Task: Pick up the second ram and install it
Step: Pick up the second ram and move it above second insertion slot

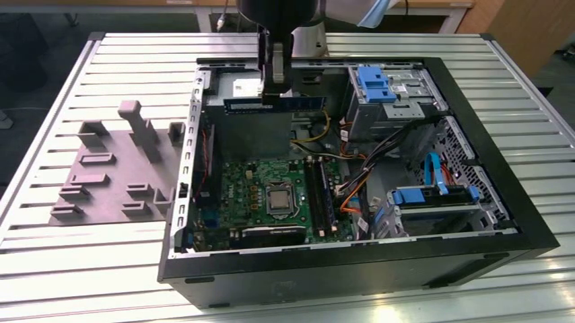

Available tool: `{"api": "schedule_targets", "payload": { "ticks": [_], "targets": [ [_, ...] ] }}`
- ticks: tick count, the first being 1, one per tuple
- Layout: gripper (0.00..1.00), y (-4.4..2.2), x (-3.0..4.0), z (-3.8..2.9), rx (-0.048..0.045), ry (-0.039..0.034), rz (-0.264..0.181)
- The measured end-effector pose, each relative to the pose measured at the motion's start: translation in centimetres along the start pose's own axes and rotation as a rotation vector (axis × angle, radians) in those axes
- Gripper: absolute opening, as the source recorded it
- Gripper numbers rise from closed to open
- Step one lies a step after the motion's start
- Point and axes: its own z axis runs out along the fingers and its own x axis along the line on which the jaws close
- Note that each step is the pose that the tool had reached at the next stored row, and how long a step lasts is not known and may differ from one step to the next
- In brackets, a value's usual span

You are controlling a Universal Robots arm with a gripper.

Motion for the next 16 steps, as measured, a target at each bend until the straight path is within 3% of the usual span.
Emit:
{"api": "schedule_targets", "payload": {
  "ticks": [16],
  "targets": [
    [0.12, -0.83, 0.06, 0.84, 0.0000, 0.0002, 0.000]
  ]
}}
